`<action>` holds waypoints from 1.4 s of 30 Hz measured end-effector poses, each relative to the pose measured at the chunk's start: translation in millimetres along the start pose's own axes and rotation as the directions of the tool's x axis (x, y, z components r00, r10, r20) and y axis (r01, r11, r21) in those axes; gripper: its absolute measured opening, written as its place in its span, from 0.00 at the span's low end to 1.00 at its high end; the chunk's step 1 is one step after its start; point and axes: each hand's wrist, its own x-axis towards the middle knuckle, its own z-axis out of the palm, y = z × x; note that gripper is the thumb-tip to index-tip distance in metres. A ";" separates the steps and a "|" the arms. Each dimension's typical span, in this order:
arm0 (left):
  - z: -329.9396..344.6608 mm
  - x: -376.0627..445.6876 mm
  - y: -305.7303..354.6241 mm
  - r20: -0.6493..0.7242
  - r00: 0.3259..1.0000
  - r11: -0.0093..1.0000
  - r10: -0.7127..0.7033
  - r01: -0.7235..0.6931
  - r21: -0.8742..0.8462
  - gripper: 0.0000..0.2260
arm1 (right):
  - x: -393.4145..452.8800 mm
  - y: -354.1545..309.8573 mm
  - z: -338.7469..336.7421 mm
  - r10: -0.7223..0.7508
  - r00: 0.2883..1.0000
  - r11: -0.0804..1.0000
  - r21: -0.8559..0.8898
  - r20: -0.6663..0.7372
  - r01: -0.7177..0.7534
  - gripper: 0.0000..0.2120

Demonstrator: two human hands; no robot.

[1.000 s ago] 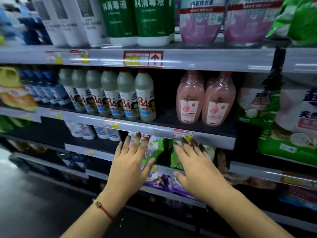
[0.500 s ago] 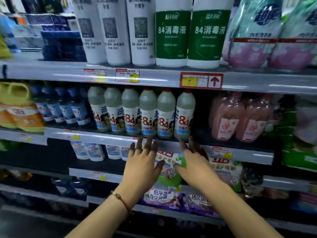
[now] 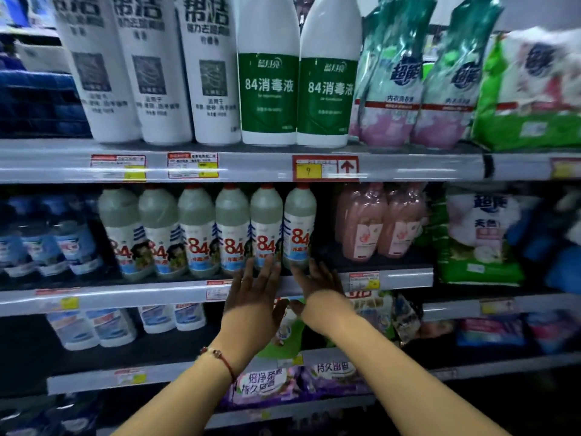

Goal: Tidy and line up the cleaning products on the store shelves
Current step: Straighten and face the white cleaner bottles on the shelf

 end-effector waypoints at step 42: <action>20.5 -54.2 -89.6 -0.187 0.951 0.959 -0.245 0.210 -0.189 0.34 | -8.3 -42.0 25.4 -0.009 0.957 0.931 0.346 -0.290 0.114 0.32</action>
